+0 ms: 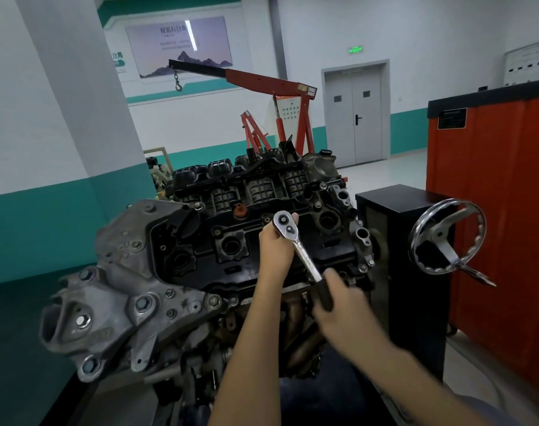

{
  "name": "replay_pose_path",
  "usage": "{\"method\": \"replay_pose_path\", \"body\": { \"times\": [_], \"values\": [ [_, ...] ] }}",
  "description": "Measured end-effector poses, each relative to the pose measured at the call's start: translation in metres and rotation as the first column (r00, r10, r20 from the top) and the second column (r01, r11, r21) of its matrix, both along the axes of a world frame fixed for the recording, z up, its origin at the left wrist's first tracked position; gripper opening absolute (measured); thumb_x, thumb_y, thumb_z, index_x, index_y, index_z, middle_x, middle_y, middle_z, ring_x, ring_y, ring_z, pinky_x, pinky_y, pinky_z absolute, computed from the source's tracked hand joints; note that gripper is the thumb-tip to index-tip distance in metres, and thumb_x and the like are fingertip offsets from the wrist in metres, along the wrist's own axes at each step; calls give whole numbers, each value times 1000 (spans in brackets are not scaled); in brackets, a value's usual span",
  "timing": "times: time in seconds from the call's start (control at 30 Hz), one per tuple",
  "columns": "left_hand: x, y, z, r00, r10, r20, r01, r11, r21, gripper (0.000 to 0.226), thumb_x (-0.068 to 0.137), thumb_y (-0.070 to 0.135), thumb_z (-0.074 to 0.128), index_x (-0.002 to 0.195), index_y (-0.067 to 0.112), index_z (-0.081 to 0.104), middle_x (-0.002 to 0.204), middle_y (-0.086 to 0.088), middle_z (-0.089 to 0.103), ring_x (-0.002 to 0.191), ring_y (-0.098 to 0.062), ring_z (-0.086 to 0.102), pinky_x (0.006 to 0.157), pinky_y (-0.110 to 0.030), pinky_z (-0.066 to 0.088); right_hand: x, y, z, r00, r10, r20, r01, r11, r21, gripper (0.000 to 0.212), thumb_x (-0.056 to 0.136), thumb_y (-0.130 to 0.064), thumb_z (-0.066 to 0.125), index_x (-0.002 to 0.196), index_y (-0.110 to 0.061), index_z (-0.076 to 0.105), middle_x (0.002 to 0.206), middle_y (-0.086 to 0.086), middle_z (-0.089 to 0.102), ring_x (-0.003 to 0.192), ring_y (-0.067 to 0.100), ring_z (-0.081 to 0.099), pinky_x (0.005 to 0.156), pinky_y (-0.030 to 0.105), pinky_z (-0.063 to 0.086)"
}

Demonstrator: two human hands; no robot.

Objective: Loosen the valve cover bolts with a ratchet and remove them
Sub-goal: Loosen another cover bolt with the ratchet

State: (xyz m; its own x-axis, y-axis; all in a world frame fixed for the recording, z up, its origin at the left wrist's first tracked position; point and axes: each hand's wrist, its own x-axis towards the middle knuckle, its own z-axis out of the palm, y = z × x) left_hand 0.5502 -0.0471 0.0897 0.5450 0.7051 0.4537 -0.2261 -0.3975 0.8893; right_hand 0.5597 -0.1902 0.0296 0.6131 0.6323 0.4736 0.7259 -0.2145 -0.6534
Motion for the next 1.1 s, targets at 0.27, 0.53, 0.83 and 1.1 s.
{"method": "replay_pose_path", "body": {
  "times": [0.27,0.53,0.83,1.1],
  "values": [
    [-1,8,4,997,-5,-75,10,998,60,49,97,18,60,60,19,28,56,8,28,55,-8,26,55,-23,27,4,6,-2,995,88,-44,-89,996,-27,31,83,-6,57,102,-28,46,65,-2,47,54,14,48,48,20,39],
    [-2,10,1,996,-7,-91,13,998,62,21,93,7,49,80,10,66,77,-4,52,71,-12,42,59,-21,33,103,-22,100,751,108,651,177,917,-357,18,91,-21,58,107,-23,49,72,-7,43,70,21,55,55,25,31],
    [6,5,-4,997,83,0,-83,994,74,47,96,15,61,55,6,39,42,13,33,40,0,32,45,-11,28,-26,28,-19,983,70,-171,-49,991,128,25,84,-6,56,102,-21,47,66,-4,46,51,6,45,52,19,39],
    [-12,8,9,998,-48,-51,58,974,221,46,92,24,67,55,19,41,56,0,45,58,-11,42,59,-22,36,39,-11,18,985,171,31,-165,976,-142,21,83,-7,56,96,-20,47,73,8,56,63,26,57,59,34,50]
  ]
}}
